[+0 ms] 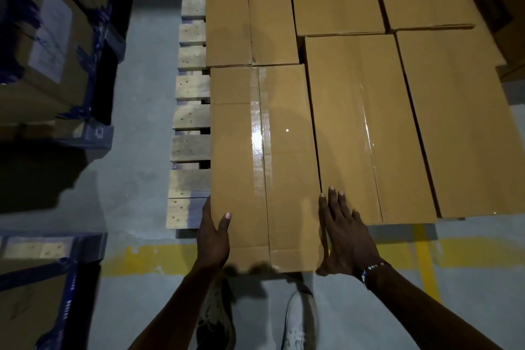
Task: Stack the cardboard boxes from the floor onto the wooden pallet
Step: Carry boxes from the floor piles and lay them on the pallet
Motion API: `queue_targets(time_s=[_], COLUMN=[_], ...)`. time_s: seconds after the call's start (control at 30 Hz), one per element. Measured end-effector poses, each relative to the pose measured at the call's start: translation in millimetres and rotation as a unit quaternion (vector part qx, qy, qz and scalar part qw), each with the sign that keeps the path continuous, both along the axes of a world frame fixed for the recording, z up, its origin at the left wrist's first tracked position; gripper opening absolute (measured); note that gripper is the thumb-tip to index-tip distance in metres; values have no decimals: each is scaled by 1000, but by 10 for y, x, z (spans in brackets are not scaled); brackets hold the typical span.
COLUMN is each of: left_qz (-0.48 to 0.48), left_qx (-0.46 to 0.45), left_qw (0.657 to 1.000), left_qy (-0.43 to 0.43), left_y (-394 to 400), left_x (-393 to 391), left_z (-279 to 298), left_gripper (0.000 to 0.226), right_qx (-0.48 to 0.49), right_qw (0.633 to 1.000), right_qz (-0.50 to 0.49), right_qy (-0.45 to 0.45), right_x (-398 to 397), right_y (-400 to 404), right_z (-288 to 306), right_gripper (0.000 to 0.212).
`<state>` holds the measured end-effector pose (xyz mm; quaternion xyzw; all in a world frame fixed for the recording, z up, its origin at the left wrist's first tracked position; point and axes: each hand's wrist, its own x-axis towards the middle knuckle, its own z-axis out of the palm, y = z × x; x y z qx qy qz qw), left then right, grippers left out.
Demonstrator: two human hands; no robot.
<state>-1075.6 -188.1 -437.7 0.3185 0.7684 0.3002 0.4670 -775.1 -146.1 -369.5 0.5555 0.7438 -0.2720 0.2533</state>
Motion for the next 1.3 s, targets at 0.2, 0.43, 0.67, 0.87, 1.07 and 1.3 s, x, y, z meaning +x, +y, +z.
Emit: queue_targets(time_s=[0.2, 0.43, 0.67, 0.87, 1.07, 1.3], left_qz=[-3, -8, -26, -32, -44, -49], left_qx=[3, 3, -15, -29, -36, -18], left_qw=[1000, 1000, 1000, 999, 998, 999], left_qy=[10, 14, 10, 19, 10, -11], left_y=[17, 10, 39, 127, 408, 1030], left_x=[1, 5, -2, -81, -184, -403], left_z=[40, 80, 222, 393, 615, 801], left_gripper=[58, 59, 63, 63, 66, 63], right_qx=[-6, -13, -4, 1, 30, 61], right_qw=[1000, 1000, 999, 1000, 997, 978], right_qz=[-3, -2, 18, 9, -65, -174], right_qy=[15, 3, -29, -20, 37, 101], right_x=[16, -28, -74, -89, -201, -425], right_y=[13, 16, -11, -14, 204, 809], right_z=[7, 53, 110, 133, 269, 519], right_gripper=[165, 166, 172, 174, 169, 158])
